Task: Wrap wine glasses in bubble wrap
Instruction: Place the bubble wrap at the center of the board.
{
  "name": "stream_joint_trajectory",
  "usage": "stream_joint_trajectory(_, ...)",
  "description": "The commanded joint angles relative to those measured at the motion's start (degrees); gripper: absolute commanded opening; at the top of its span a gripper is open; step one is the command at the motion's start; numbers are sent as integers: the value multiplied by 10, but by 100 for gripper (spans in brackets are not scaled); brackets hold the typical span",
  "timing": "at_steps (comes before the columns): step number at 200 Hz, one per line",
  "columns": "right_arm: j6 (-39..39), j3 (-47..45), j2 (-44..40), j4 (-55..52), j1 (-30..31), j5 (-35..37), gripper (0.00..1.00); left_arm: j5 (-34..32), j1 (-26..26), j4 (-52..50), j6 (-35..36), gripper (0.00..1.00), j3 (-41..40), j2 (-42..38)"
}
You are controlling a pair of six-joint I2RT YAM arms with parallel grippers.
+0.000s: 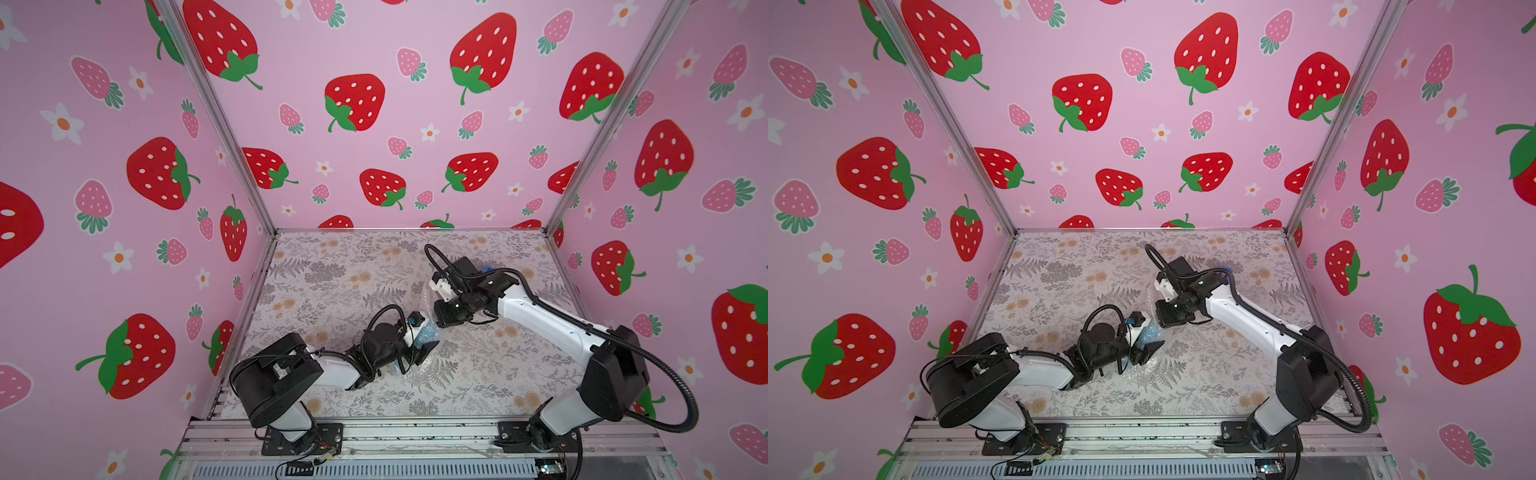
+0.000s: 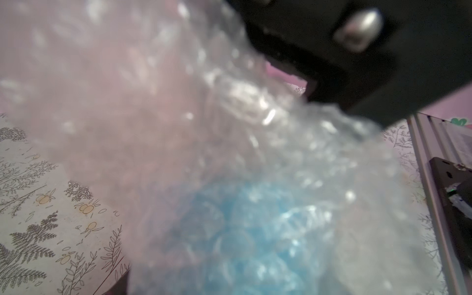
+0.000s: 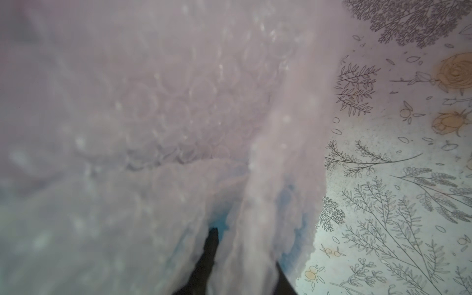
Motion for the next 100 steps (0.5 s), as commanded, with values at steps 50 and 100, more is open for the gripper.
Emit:
stream_joint_trajectory(50, -48, 34, -149, -150, -92, 51, 36, 6, 6, 160, -36, 66, 81, 81)
stream_joint_trajectory(100, -50, -65, -173, -90, -240, -6, 38, 47, 2, 169, -45, 66, 148, 133)
